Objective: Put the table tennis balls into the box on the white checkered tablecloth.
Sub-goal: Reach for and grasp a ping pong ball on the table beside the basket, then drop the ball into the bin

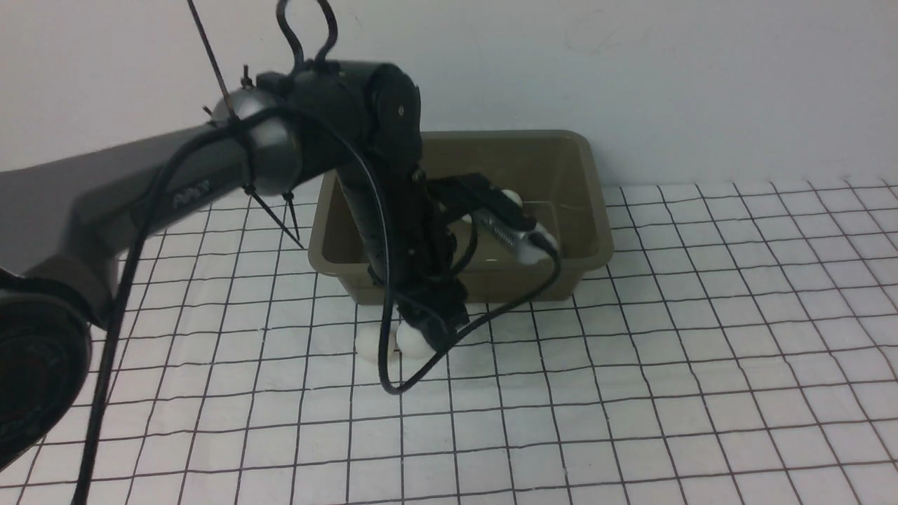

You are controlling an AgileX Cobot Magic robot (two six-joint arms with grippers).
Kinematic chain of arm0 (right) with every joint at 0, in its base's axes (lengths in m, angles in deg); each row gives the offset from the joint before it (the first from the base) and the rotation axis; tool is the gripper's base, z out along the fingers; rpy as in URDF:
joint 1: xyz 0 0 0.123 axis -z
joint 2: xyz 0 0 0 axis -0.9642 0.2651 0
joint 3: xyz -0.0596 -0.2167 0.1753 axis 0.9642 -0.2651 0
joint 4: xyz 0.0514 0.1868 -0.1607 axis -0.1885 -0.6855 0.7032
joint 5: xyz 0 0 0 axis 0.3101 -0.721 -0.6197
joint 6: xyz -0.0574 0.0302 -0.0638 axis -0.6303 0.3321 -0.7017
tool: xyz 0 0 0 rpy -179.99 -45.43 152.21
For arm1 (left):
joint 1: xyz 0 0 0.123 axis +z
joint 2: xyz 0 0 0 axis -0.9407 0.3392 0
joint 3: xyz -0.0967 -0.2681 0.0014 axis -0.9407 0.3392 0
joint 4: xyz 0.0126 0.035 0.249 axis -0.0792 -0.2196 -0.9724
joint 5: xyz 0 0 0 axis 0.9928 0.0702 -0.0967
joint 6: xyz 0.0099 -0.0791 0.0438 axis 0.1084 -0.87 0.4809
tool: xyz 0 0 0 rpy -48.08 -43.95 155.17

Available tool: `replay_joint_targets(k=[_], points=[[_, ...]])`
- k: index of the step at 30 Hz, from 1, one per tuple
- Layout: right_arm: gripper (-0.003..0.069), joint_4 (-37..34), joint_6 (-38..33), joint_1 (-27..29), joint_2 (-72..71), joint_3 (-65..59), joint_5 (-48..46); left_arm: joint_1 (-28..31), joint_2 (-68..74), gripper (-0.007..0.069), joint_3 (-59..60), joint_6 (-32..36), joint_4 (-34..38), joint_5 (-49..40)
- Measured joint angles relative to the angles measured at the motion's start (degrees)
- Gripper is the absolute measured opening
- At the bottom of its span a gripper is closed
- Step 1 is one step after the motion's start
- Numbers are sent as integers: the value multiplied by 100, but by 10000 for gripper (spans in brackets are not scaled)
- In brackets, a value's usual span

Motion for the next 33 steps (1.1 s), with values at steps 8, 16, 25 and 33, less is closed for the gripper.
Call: replay_joint_targets(k=[8,16,25,33], points=[[-17,-21,0,0,0,0,0,0,1008,328,-240,-493,-917,1186],[-17,-136,0,0,0,0,0,0,1748,377,-240,-533,-1004,1347],[-17,-150,0,0,0,0,0,0,1530,437,-420,-654,-1165,781],[-17,-150,-286,0,0,0,0,691,230,340,-486,-1092,-364,-846]])
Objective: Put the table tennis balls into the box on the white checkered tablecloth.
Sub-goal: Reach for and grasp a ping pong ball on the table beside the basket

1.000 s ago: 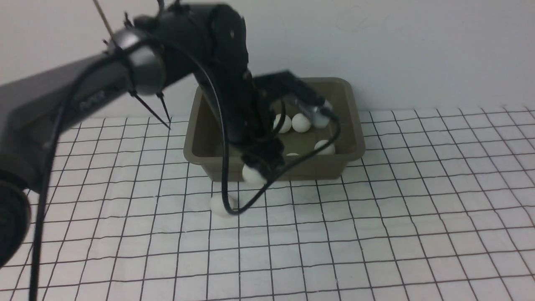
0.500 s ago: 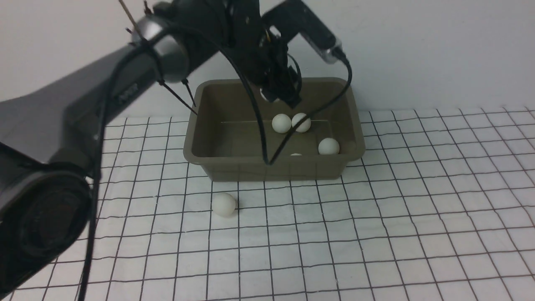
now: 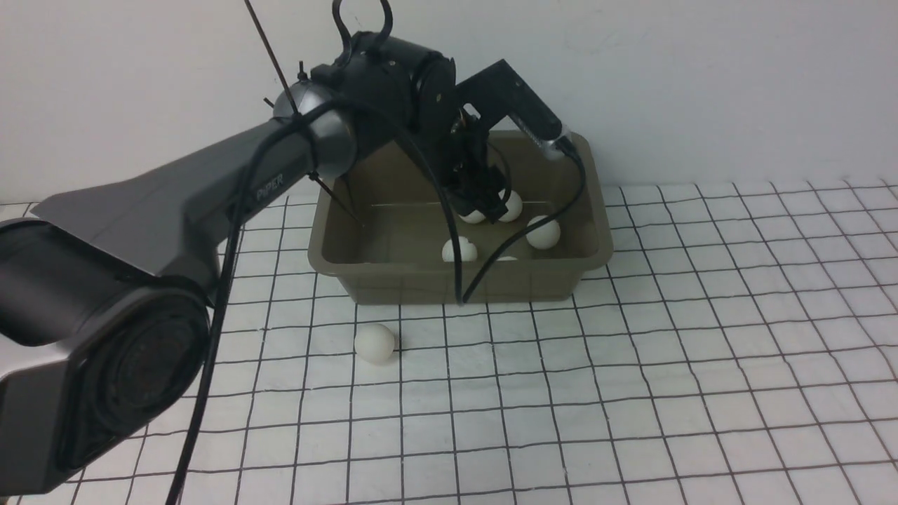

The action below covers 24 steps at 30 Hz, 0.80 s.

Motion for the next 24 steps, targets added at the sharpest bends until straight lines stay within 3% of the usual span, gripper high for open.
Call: replay_joint_targets(k=[5,9,15,19,24], points=[[-17,0,-114,0,0,0,0,736,-837,236,924,575,1344,-435],[-17,0,-144,0,0,0,0,971,-1414,228,2363,822,1629,-377],[-17,0,-144,0,0,0,0,1024,-2185,227,5070,799,2033,1276],[-17,0,-144,0,0,0,0,1024,-2360,227,5935,717,2643,2388],[-17,-72,-144,0,0,0,0,1024,-2332,227,6304,768,2973,3030]])
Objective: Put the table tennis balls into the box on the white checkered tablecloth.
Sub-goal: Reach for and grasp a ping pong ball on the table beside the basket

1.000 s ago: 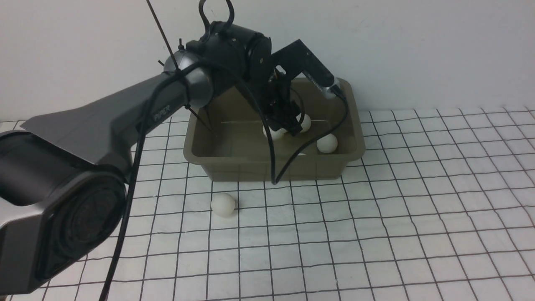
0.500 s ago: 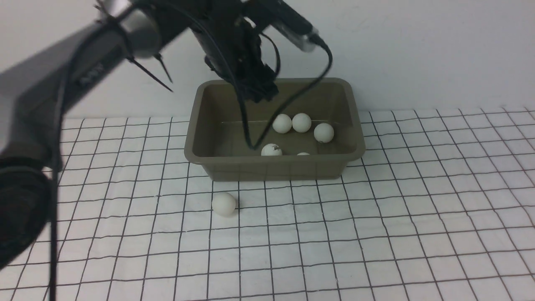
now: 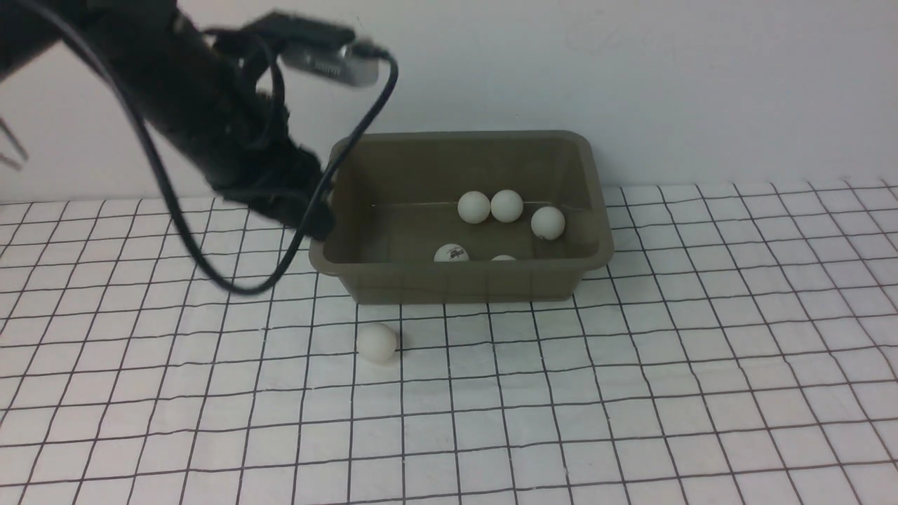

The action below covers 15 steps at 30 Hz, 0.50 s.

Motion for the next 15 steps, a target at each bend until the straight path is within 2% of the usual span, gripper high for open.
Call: replay_joint_targets(k=[8,15], points=[[-17,-186,0,0,0,0,0,-94,292,248,52,451,149,253],[-17,-338,0,0,0,0,0,-239,572,318,52,875,211,429]])
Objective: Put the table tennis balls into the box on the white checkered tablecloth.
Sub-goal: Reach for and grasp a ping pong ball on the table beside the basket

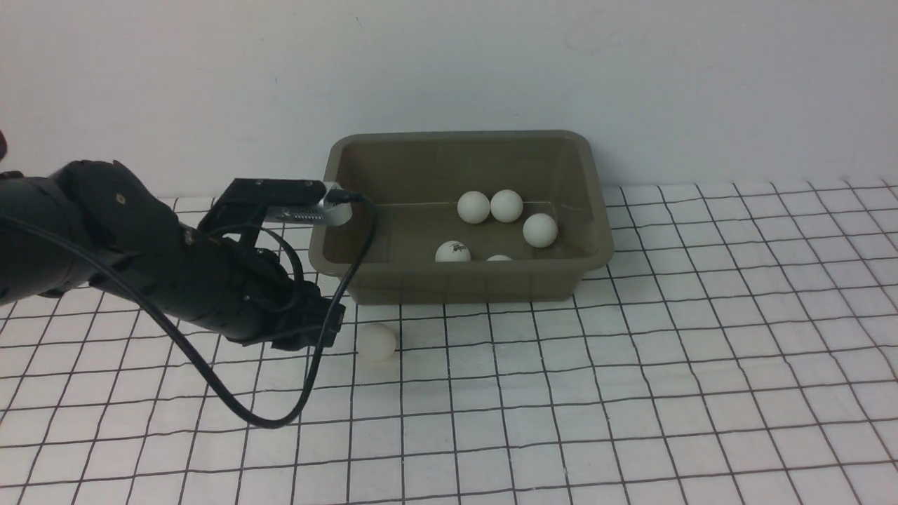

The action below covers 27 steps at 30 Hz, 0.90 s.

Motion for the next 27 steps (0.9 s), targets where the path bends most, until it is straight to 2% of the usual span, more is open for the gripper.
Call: replay_joint_targets(k=[8,13,22,27], points=[[-17,-156,0,0,0,0,0,-50,245,420,0,479,279,389],[-17,-168,0,0,0,0,0,-50,356,472,-42,984,701,628],[-17,-225,0,0,0,0,0,-83,663,511,-323,1994,1353,514],[-17,-288,0,0,0,0,0,-99,806,513,-429,2216,1581,483]])
